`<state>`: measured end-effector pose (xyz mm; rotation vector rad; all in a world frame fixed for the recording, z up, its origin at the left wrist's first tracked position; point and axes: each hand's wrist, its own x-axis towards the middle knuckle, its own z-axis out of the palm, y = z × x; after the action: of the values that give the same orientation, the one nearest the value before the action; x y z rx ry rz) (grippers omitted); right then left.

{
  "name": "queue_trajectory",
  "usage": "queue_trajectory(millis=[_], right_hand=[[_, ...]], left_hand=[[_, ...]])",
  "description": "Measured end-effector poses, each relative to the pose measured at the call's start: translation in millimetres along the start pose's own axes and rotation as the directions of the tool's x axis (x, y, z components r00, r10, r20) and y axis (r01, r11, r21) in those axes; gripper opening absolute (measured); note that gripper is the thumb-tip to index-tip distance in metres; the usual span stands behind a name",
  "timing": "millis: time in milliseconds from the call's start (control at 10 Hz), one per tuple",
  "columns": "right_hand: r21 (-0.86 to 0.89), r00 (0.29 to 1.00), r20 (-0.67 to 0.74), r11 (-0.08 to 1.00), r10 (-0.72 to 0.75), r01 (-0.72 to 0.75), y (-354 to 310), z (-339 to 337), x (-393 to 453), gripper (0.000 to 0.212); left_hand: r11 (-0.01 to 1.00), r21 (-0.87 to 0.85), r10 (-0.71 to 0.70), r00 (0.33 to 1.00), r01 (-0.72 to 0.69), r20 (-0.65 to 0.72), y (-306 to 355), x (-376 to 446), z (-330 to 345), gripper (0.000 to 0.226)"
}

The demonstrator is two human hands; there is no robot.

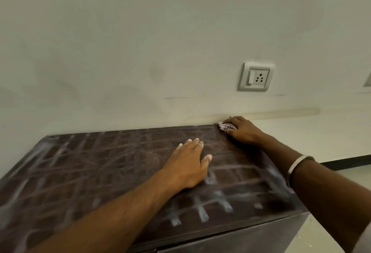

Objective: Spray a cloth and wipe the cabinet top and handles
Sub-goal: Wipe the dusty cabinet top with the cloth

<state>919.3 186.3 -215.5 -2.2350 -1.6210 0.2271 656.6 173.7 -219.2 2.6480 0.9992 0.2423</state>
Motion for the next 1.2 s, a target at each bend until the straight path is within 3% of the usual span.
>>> queue_trajectory(millis=[100,200,500,600,700,800,900,1200], right_hand=[[0.023,0.998,-0.017,0.998,-0.063,0.063,9.8,-0.5,-23.6,0.039],[0.084,1.000,-0.020,0.996,-0.014,0.016,14.7,-2.7,-28.0,0.039],[-0.088,0.997,-0.025,0.994,-0.073,0.071,3.0,0.2,-77.8,0.043],[-0.017,0.993,-0.033,0.994,-0.113,0.112,16.5,-2.2,-104.8,0.040],[0.048,0.997,-0.057,0.998,-0.047,0.050,19.1,-5.3,-105.7,0.040],[-0.018,0.998,-0.056,1.000,-0.019,0.018,8.1,-0.9,-104.0,0.043],[-0.110,0.994,-0.069,0.991,-0.080,0.072,2.0,0.9,-121.7,0.043],[-0.033,0.998,-0.054,0.999,-0.006,0.004,12.6,-3.4,-142.4,0.043]], left_hand=[[1.000,-0.001,0.003,1.000,-0.003,-0.011,6.1,0.4,-2.8,0.062],[1.000,0.004,0.010,1.000,-0.009,-0.013,11.5,-2.0,-4.5,0.061],[0.998,0.030,-0.052,0.999,0.051,0.006,18.8,-20.2,-2.8,0.061],[0.996,0.034,-0.085,0.996,0.084,0.014,18.5,-24.4,-3.2,0.061],[0.994,0.042,-0.099,0.995,0.098,0.022,20.8,-28.8,-3.3,0.061],[0.994,0.033,-0.108,0.994,0.107,0.021,24.3,-34.5,-1.1,0.061],[0.994,0.021,-0.111,0.994,0.110,0.010,27.7,-38.9,2.4,0.060],[0.995,0.013,-0.101,0.995,0.101,0.008,37.0,-47.4,8.6,0.061]])
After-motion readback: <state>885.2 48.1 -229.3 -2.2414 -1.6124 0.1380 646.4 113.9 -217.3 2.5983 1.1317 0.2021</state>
